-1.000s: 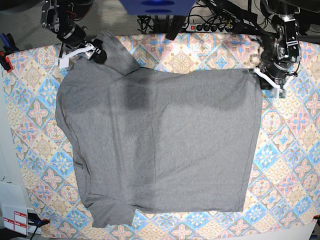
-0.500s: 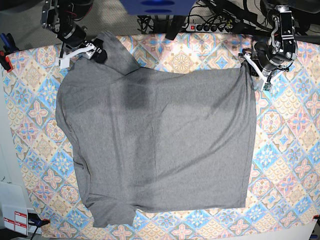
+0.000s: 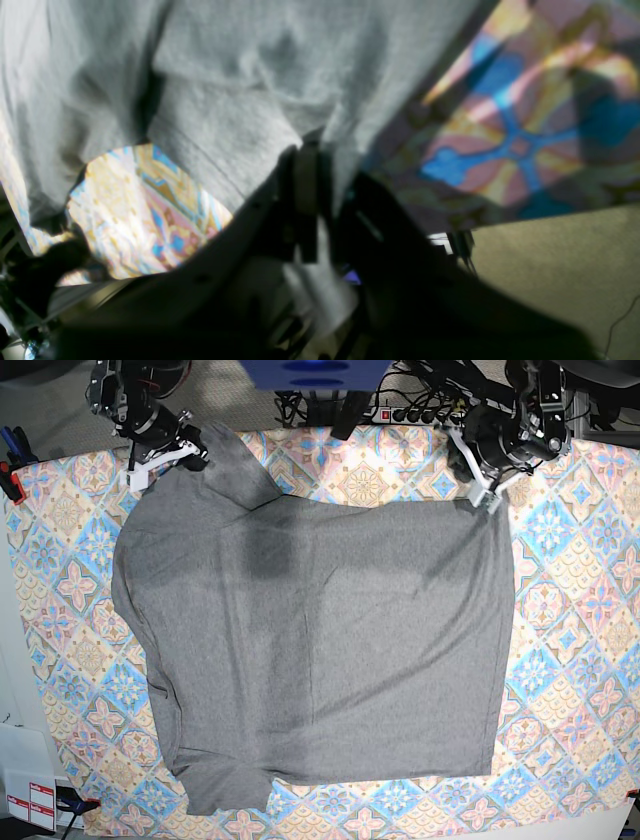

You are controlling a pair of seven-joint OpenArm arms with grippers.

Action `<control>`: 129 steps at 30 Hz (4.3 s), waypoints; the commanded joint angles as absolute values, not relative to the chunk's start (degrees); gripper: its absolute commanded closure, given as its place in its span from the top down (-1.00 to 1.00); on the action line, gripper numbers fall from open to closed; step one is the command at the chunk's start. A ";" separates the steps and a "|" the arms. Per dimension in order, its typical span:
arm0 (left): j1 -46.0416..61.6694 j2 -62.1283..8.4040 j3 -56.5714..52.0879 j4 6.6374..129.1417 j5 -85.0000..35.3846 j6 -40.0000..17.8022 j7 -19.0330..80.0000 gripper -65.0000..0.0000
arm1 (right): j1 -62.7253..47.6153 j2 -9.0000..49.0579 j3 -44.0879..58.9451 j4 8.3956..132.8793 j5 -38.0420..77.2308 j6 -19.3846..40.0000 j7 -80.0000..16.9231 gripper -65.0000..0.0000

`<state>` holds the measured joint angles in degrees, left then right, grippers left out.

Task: Fold the T-shirt properly

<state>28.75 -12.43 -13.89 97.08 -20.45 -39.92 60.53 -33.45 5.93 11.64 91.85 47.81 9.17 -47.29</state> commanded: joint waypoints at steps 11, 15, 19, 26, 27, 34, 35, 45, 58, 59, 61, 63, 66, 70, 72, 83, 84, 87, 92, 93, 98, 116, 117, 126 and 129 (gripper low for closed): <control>26.68 -14.37 -17.10 98.86 -20.09 -40.00 62.90 -1.00 | -32.57 6.46 11.56 92.44 43.38 9.36 -47.43 -1.00; 27.03 -14.20 -17.10 99.12 -20.18 -40.00 62.99 -0.94 | -32.48 6.46 11.56 92.44 43.30 9.36 -47.43 -1.00; 27.74 -14.37 -17.10 99.12 -20.18 -40.00 63.60 -0.65 | -32.48 6.46 11.47 92.35 43.21 9.36 -47.43 -0.99; 27.82 -14.46 -17.27 111.25 -20.26 -40.00 70.64 -0.39 | -31.60 6.11 11.21 92.35 37.58 9.36 -47.52 -0.99; 27.65 -14.46 -17.27 112.57 -20.26 -40.00 71.87 -0.39 | -31.60 6.11 10.68 92.26 37.32 9.36 -47.52 -0.99; 26.59 -14.11 -17.27 113.63 -20.53 -40.00 72.92 -0.39 | -31.60 6.11 9.89 92.18 37.05 9.36 -47.52 -0.89; 26.24 -14.02 -17.45 113.63 -20.53 -40.00 72.92 -0.39 | -31.60 6.11 9.98 92.18 37.05 9.36 -47.52 -0.85; 22.99 -12.09 -23.43 113.45 -20.18 -40.00 72.92 -0.39 | -31.60 6.11 9.89 92.18 37.05 9.36 -47.52 -0.71; 22.99 -12.09 -23.43 113.45 -20.53 -40.00 73.01 0.02 | -31.60 6.11 9.89 92.09 36.97 9.36 -47.52 -0.71; 22.99 -12.09 -23.34 113.45 -20.62 -40.00 73.01 0.02 | -31.60 6.11 9.89 92.09 36.97 9.36 -47.52 -0.71; 22.99 -12.18 -23.34 113.45 -20.62 -40.00 73.01 0.02 | -31.60 6.11 9.89 92.09 36.97 9.36 -47.52 -0.71; 22.73 -12.18 -23.34 113.54 -20.70 -40.00 73.01 0.02 | -31.60 6.11 9.89 92.09 36.97 9.36 -47.52 -0.71; 21.58 -12.09 -23.34 113.45 -20.70 -40.00 73.01 0.01 | -31.60 6.11 9.89 92.09 36.97 9.36 -47.52 -0.71; 19.65 -12.09 -23.34 113.36 -20.70 -40.00 73.01 0.01 | -31.60 6.20 9.89 92.00 36.97 9.36 -47.52 -0.71; 19.21 -12.00 -23.34 113.36 -20.70 -40.00 73.01 0.01 | -31.60 6.20 9.89 92.00 36.97 9.36 -47.52 -0.71; 16.84 -12.35 -21.58 113.27 -20.18 -40.00 73.19 0.09 | -31.60 6.37 9.89 92.00 36.97 9.36 -47.34 -0.71; 16.92 -12.35 -20.97 113.27 -20.18 -40.00 73.19 0.13 | -31.60 6.37 9.89 92.00 36.97 9.36 -47.25 -0.71; 17.98 -12.00 -19.30 113.27 -20.53 -40.00 73.19 0.13 | -31.60 6.37 9.89 92.00 36.97 9.36 -47.25 -0.71; 17.10 -12.00 -17.10 113.27 -20.53 -40.00 73.10 0.14 | -30.99 6.46 9.89 92.00 36.97 9.36 -47.16 -0.71; 16.31 -12.00 -17.10 113.19 -20.53 -40.00 73.10 0.14 | -30.73 6.46 9.98 92.00 36.97 9.36 -47.16 -0.71; 13.85 -12.00 -17.19 108.88 -20.62 -40.00 73.10 0.15 | -30.73 6.46 10.07 91.91 36.88 9.36 -47.16 -0.71; 13.93 -10.86 -17.36 108.18 -20.62 -40.00 73.19 0.14 | -30.73 7.78 10.07 91.91 36.88 9.36 -47.08 -0.71; 13.93 -10.68 -17.36 108.18 -20.62 -40.00 73.19 0.14 | -30.64 7.78 10.07 91.91 36.88 9.36 -47.08 -0.71; 13.93 -10.42 -17.10 108.09 -20.53 -40.00 73.19 0.14 | -28.79 7.78 9.98 90.77 36.97 9.36 -47.43 -0.71; 13.93 -10.42 -17.19 108.09 -20.53 -40.00 73.19 0.14 | -28.79 7.78 9.98 90.68 36.97 9.36 -47.43 -0.71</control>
<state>14.31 -9.98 -16.99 107.09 -20.58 -40.12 73.91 -28.42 7.18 9.65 90.59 38.35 10.31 -46.59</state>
